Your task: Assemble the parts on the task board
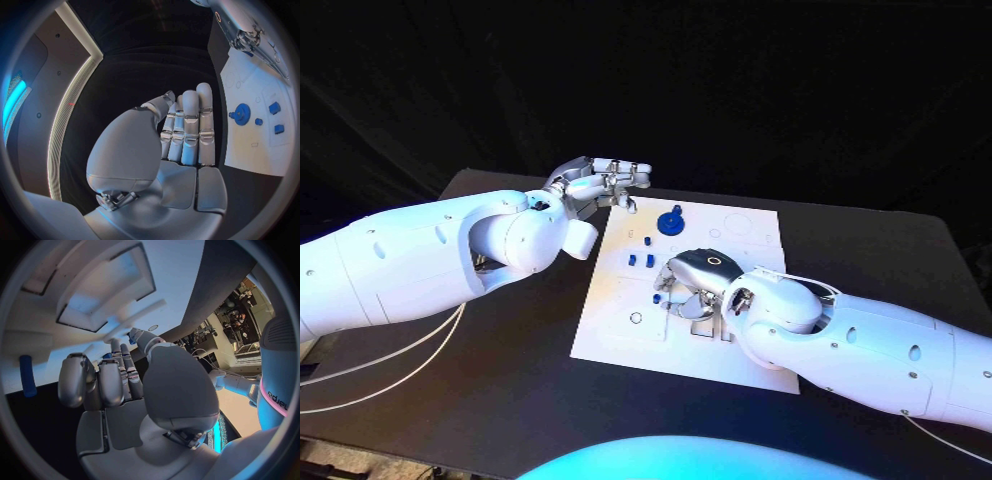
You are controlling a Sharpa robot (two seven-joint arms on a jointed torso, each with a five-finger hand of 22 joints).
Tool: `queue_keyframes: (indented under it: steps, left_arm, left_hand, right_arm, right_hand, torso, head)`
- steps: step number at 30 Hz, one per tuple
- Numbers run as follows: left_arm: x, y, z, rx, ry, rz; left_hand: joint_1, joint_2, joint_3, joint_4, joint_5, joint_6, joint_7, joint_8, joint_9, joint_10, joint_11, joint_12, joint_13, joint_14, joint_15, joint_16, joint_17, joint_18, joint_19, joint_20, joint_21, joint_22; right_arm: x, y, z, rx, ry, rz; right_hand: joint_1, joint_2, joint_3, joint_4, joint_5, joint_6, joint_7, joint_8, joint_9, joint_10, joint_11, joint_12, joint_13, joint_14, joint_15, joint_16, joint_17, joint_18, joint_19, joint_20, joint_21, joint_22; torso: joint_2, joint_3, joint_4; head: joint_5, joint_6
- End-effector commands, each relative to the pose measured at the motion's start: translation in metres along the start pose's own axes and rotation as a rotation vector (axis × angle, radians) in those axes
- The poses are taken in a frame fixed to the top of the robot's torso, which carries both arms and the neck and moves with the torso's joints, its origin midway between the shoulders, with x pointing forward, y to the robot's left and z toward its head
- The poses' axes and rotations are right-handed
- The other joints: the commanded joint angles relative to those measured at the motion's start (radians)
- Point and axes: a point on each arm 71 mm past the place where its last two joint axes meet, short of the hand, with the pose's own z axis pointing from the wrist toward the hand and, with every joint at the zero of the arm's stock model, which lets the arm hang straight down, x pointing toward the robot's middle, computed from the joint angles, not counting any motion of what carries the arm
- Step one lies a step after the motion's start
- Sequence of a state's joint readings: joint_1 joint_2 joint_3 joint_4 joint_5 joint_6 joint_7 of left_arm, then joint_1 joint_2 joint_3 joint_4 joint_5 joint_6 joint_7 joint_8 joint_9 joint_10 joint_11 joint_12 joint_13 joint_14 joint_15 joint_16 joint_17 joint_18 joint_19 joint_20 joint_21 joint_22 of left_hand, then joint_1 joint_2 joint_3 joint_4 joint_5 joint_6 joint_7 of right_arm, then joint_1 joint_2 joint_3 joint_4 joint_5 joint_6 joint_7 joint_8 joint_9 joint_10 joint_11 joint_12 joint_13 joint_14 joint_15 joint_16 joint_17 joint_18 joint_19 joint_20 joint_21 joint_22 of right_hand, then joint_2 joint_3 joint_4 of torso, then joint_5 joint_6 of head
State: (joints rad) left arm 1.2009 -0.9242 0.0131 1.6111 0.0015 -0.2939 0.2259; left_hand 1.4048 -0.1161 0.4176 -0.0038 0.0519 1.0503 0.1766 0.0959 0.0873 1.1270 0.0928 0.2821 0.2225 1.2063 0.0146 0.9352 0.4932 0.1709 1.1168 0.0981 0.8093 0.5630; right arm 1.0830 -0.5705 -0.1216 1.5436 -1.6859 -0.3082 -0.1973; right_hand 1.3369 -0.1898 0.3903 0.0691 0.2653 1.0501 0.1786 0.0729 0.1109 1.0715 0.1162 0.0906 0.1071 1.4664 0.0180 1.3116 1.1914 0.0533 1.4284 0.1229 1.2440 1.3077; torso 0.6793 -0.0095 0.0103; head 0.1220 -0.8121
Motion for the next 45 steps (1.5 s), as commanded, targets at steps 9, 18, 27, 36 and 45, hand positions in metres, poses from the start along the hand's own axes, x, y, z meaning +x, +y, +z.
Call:
queue_keyframes:
  steps: [9,18,27,36,45]
  left_arm:
    - [-0.002,-0.001,-0.001,0.005,0.008,0.003]
    - [-0.002,-0.001,-0.002,0.003,0.010,0.003]
    - [-0.001,-0.001,-0.002,0.005,0.018,0.001]
    - [-0.001,-0.001,-0.002,0.005,0.019,0.001]
    - [-0.002,-0.001,-0.002,0.003,0.017,0.001]
  left_hand:
    - [-0.011,0.002,-0.004,0.002,0.000,-0.008,-0.003,0.005,-0.001,-0.008,0.001,0.003,-0.001,-0.004,-0.001,-0.003,-0.001,0.013,0.005,0.002,-0.006,-0.002]
    - [-0.010,0.001,-0.004,0.001,0.000,-0.008,-0.003,0.006,-0.001,-0.008,0.000,0.003,-0.001,-0.004,-0.001,-0.003,-0.002,0.013,0.005,0.002,-0.006,-0.002]
    - [-0.009,0.001,-0.004,-0.001,0.000,-0.008,-0.004,0.006,-0.001,-0.009,0.000,0.004,-0.001,-0.004,-0.001,-0.002,-0.002,0.013,0.005,0.002,-0.007,-0.002]
    - [-0.009,0.001,-0.004,-0.001,0.000,-0.008,-0.004,0.006,-0.001,-0.009,0.000,0.004,-0.001,-0.004,-0.001,-0.002,-0.002,0.013,0.005,0.002,-0.007,-0.002]
    - [-0.009,0.001,-0.004,-0.001,0.000,-0.008,-0.004,0.006,-0.001,-0.009,0.000,0.004,-0.001,-0.004,-0.001,-0.002,-0.002,0.013,0.005,0.002,-0.007,-0.002]
  right_arm:
    - [-0.038,-0.023,-0.030,0.062,-0.076,0.013]
    - [-0.073,-0.064,-0.046,0.147,-0.089,-0.030]
    - [-0.067,-0.080,-0.045,0.180,-0.027,-0.066]
    - [-0.057,-0.082,-0.043,0.187,0.022,-0.077]
    - [-0.054,-0.083,-0.044,0.195,0.049,-0.079]
  right_hand:
    - [-0.004,0.015,-0.014,-0.003,0.009,0.005,-0.011,0.002,0.000,0.001,-0.009,0.027,0.003,0.026,0.003,0.003,0.003,0.014,0.004,0.001,0.008,0.154]
    - [-0.005,0.002,-0.036,-0.009,0.005,-0.012,-0.018,-0.005,-0.005,-0.016,-0.012,0.034,-0.001,0.024,0.000,-0.003,-0.006,0.015,0.003,-0.002,-0.001,0.151]
    - [0.001,0.004,-0.051,-0.012,-0.005,-0.013,-0.030,-0.004,-0.007,-0.030,-0.017,0.039,-0.004,0.021,-0.003,-0.012,-0.018,0.016,0.002,-0.004,-0.006,0.149]
    - [0.007,0.014,-0.059,-0.014,-0.007,-0.002,-0.034,0.001,-0.006,-0.021,-0.021,0.054,-0.003,0.022,-0.007,-0.011,-0.018,0.015,0.005,-0.008,-0.004,0.150]
    - [0.005,0.021,-0.066,-0.012,-0.007,0.008,-0.033,0.005,-0.005,-0.005,-0.024,0.068,-0.002,0.025,-0.010,-0.007,-0.012,0.012,0.012,-0.010,0.008,0.155]
  torso:
    - [-0.001,-0.0016,-0.0011]
    - [-0.002,-0.0022,-0.0042]
    - [-0.002,-0.0019,-0.0026]
    - [-0.002,-0.0027,-0.0026]
    - [-0.002,-0.0022,-0.0032]
  head:
    - [-0.021,0.011]
    - [-0.040,0.023]
    - [-0.040,0.026]
    - [-0.037,0.024]
    - [-0.037,0.023]
